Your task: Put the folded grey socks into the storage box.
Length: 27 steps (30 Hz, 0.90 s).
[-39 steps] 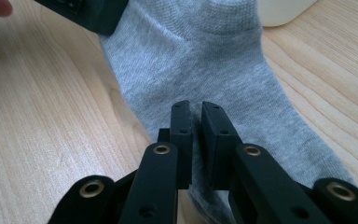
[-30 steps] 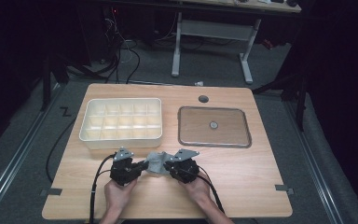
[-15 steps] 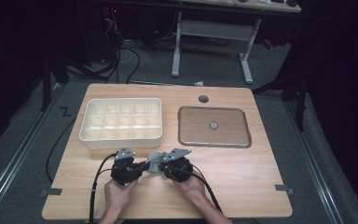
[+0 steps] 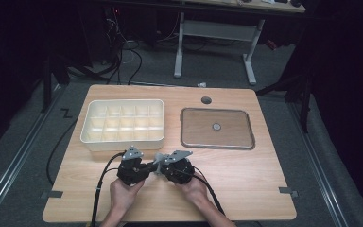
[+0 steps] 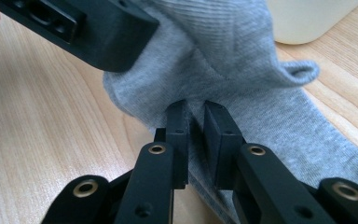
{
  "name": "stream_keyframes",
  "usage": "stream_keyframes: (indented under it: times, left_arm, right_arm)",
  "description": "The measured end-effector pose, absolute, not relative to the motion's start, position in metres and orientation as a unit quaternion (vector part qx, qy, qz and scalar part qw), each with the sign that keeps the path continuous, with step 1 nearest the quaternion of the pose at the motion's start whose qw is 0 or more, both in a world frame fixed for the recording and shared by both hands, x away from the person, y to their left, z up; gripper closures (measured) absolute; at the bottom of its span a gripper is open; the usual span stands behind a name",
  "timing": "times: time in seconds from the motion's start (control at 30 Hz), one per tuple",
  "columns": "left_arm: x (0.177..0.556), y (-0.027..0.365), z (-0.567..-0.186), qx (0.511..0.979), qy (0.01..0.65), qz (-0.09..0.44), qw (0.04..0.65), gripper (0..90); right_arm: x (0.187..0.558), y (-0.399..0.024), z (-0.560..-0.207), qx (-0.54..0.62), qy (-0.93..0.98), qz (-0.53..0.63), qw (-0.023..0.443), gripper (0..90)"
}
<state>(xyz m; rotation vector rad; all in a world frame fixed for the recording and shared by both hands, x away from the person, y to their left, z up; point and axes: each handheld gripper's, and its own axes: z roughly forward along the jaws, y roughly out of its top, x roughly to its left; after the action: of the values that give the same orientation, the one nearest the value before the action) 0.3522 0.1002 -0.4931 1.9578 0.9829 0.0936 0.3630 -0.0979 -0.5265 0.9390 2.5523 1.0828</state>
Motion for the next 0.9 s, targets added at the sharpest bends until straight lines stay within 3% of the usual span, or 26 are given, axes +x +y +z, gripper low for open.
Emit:
stream_keyframes:
  times: [0.53, 0.7, 0.9]
  left_arm:
    - [0.355, 0.102, -0.493, 0.794, 0.393, 0.016, 0.464, 85.1]
    - [0.354, 0.102, -0.493, 0.797, 0.398, 0.023, 0.454, 85.2]
    - [0.353, 0.104, -0.492, 0.801, 0.401, 0.031, 0.444, 85.2]
  right_arm:
    - [0.36, -0.084, -0.527, 0.304, 0.872, 0.372, 0.094, 81.1]
    - [0.359, -0.088, -0.523, 0.309, 0.871, 0.366, 0.107, 73.7]
    - [0.354, -0.11, -0.508, 0.334, 0.851, 0.385, 0.129, 70.9]
